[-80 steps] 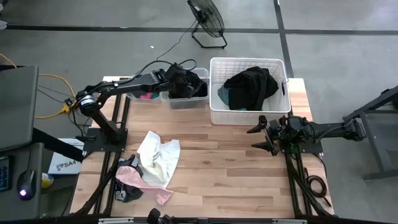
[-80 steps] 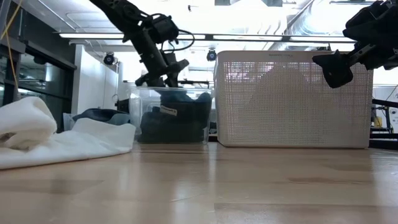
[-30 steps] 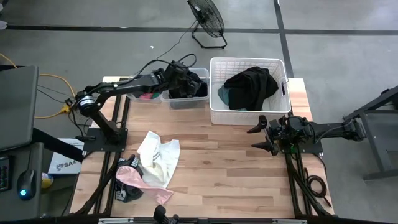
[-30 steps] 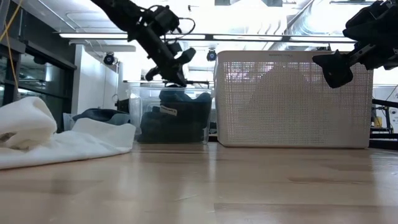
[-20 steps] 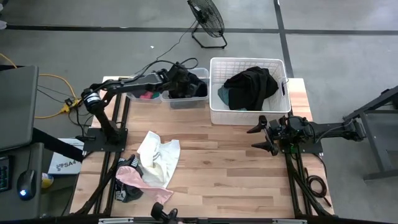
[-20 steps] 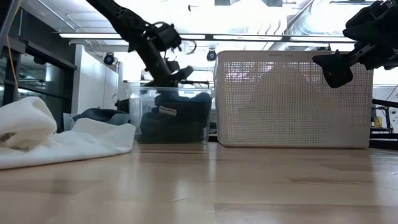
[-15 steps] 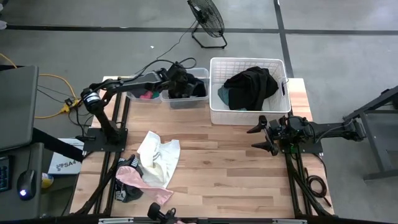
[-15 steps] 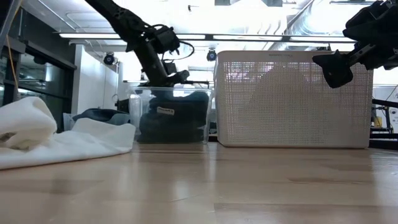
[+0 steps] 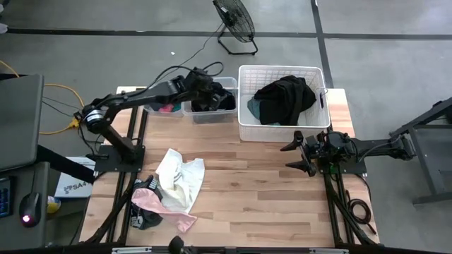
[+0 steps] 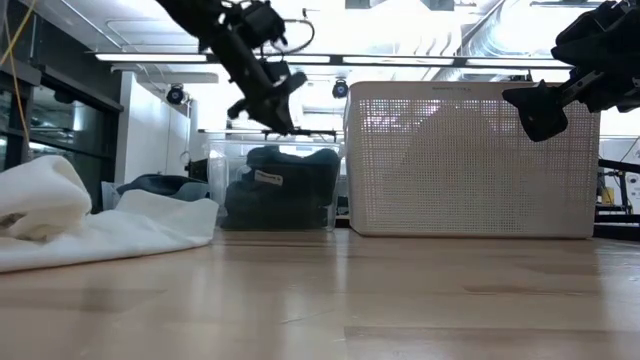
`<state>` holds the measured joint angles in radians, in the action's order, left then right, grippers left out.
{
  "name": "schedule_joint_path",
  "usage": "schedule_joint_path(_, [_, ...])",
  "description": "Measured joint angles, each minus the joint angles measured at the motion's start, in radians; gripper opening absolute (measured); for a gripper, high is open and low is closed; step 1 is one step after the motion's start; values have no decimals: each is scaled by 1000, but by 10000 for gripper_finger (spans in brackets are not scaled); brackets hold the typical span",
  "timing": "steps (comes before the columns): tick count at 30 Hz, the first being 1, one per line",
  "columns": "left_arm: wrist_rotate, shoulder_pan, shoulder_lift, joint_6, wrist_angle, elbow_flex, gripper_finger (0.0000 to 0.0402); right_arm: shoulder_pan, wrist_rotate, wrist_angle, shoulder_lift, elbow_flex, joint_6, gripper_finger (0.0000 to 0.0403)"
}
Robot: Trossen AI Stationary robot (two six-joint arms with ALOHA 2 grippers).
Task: Pick & Place Cloths
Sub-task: Put the white boxer into the right transparent bin
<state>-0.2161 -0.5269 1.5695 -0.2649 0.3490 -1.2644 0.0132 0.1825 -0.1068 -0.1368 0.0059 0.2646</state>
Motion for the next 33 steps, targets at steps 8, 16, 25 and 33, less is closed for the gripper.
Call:
schedule_joint_path(8, [0, 135, -123, 195, 165, 0, 182, 0, 0, 0, 0, 0, 0, 318])
schedule_joint_path(16, [5, 349, -219, 237, 496, 0, 193, 0, 0, 0, 0, 0, 0, 318])
schedule_joint_path(25, [24, 615, -244, 30, 755, 0, 193, 0, 0, 0, 0, 0, 0, 318])
schedule_joint_path(33, [1, 744, -244, -116, 727, 81, 212, 0, 0, 0, 0, 0, 0, 318])
